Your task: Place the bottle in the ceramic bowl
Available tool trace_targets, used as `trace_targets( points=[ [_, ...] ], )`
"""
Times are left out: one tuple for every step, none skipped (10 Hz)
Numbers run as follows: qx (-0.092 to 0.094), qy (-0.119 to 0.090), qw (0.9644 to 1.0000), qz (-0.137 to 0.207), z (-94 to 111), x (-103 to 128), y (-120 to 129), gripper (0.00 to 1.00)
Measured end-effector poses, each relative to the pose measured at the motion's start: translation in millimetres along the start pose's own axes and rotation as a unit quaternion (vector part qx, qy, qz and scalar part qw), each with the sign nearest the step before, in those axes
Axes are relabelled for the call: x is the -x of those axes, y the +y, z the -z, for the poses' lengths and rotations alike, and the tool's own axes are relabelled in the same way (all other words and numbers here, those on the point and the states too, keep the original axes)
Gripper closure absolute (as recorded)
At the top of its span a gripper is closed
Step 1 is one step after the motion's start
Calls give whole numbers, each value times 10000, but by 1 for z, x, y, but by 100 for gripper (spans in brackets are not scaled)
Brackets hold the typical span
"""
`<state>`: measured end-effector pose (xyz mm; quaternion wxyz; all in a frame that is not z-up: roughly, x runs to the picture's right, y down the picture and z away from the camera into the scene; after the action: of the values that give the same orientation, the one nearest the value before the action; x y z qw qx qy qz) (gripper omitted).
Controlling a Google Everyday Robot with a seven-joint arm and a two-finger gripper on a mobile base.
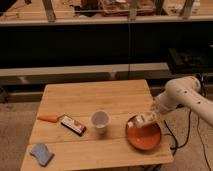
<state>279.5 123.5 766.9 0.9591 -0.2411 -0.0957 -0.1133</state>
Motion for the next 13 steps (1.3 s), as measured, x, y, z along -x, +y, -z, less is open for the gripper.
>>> trace_targets(
  points=[
    [4,-6,10000,12,-1,0,-1,90],
    [3,-9,10000,23,0,1,-2,85],
    [11,-11,10000,31,0,0,-2,71],
    [11,-15,10000,33,0,0,-2,63],
    [14,-17,10000,36,0,-1,-2,52],
    [15,-20,10000,44,-1,-1,-2,42],
    [19,-25,10000,58,-1,0,-3,32],
    [24,-33,10000,67,-1,0,-3,27],
    [28,-33,10000,68,-1,-1,-3,25],
    [29,-39,10000,71,-1,-1,-3,29],
    [33,-41,10000,77,-2,-1,-3,37],
    [36,-47,9999,86,-2,-1,-3,45],
    [40,-53,9999,99,-3,-1,-4,56]
  ],
)
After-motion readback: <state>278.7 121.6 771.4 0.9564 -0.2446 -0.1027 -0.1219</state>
